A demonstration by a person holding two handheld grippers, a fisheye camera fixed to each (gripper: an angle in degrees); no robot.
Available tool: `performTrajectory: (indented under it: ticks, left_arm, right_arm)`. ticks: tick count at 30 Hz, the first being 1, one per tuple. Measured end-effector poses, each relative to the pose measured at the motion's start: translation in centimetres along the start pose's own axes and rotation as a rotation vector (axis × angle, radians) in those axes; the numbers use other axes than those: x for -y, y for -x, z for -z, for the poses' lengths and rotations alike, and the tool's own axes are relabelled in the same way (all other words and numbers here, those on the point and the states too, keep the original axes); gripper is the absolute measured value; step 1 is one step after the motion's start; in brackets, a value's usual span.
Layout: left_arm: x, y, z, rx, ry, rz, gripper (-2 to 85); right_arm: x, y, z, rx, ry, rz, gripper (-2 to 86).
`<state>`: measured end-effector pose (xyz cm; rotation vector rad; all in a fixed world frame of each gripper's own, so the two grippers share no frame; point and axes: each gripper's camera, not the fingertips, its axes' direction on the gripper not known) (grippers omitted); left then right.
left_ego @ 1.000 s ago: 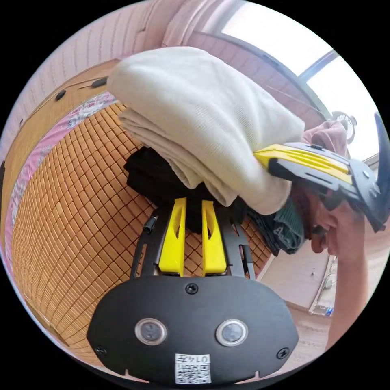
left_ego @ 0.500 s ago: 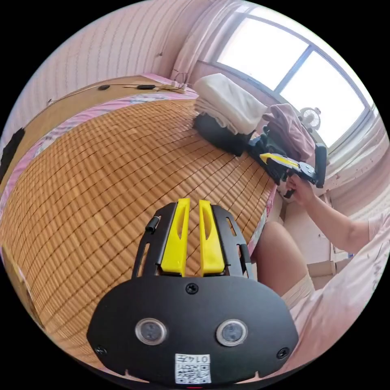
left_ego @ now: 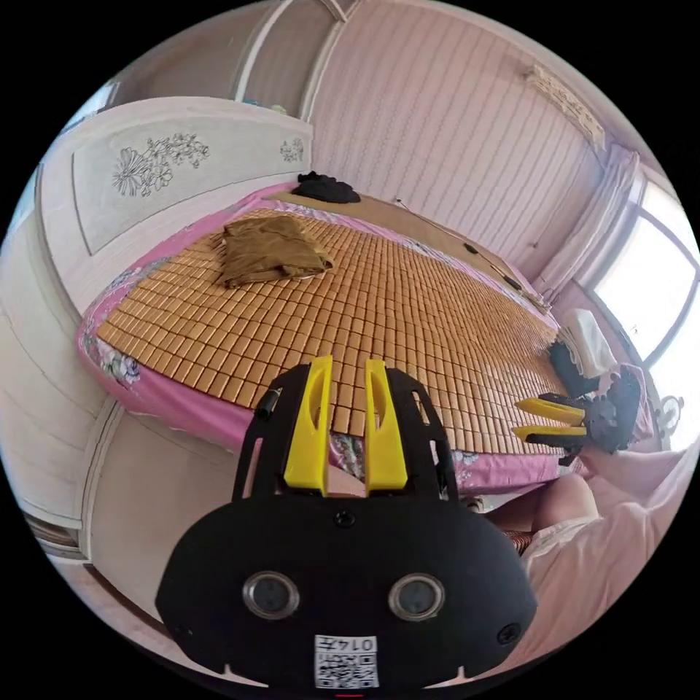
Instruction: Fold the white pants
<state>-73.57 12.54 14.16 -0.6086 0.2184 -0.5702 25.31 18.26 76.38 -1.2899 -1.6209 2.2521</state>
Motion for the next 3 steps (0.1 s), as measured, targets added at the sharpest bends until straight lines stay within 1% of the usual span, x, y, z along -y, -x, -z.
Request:
performTrajectory:
  ticks: [2,3]
  left_arm:
    - [-0.2,3.8,0.5,0.014,-0.019,0.055,7.9]
    - [0.0,4.7,0.5,0.014,-0.021,0.066,7.9]
  right_arm:
    - [5.3,1.6,-2.6,-0.004,0.021,0.158,11.5]
    - [6.7,2.0,-3.3,-0.010,0.025,0.194,11.5]
